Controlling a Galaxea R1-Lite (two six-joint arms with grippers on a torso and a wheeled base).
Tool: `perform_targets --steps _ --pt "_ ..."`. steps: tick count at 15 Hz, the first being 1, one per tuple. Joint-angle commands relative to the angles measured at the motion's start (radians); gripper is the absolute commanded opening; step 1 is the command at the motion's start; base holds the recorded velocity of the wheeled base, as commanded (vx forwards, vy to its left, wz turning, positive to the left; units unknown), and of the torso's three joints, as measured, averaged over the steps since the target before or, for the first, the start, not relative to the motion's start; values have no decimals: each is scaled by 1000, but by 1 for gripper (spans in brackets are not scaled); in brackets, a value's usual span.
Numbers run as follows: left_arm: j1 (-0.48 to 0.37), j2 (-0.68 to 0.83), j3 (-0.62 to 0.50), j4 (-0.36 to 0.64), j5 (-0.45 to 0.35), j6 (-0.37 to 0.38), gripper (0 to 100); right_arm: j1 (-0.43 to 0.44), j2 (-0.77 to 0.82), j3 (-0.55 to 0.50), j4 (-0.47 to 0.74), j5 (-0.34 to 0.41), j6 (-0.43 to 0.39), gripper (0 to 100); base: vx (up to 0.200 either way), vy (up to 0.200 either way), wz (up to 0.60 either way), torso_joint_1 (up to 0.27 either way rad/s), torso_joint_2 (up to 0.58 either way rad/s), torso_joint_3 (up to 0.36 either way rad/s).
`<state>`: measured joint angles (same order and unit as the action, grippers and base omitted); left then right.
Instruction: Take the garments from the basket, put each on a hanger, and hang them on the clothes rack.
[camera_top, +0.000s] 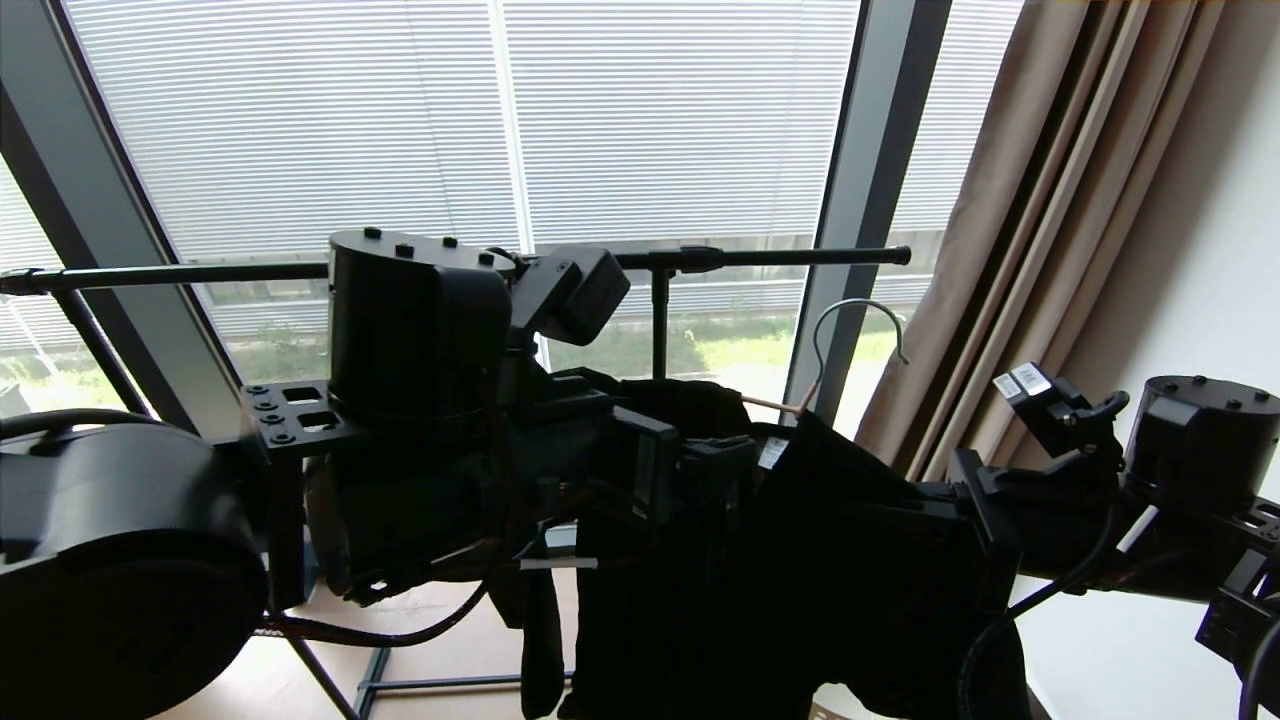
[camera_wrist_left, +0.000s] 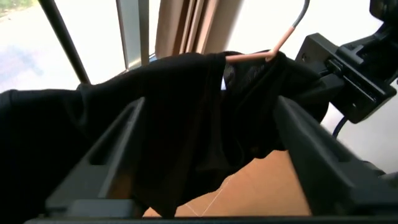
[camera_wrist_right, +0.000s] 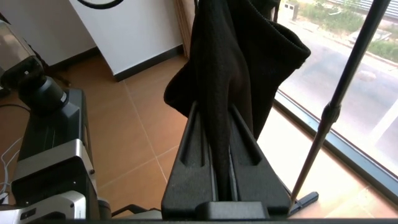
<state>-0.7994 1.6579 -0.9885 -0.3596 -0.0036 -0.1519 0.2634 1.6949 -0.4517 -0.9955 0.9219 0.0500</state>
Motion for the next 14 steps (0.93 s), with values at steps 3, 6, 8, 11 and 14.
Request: perform_targets --steps 3,6,8,11,14 --pt "137 -152 217 -144 -35 52 100 -32 -3 2 0 32 -2 0 0 0 0 0 0 0" --pt "301 -239 360 -187 -222 58 100 -82 5 2 0 129 -4 0 0 0 0 0 0 0" --pt "390 -245 384 -187 -332 58 100 -96 5 2 0 152 -6 0 0 0 0 0 0 0" --pt "509 -175 389 -188 -470 66 100 -118 -8 5 0 261 -2 0 0 0 0 0 0 0" --pt "537 -75 372 -203 -501 86 100 -131 -18 7 2 287 -2 0 0 0 0 0 0 0"
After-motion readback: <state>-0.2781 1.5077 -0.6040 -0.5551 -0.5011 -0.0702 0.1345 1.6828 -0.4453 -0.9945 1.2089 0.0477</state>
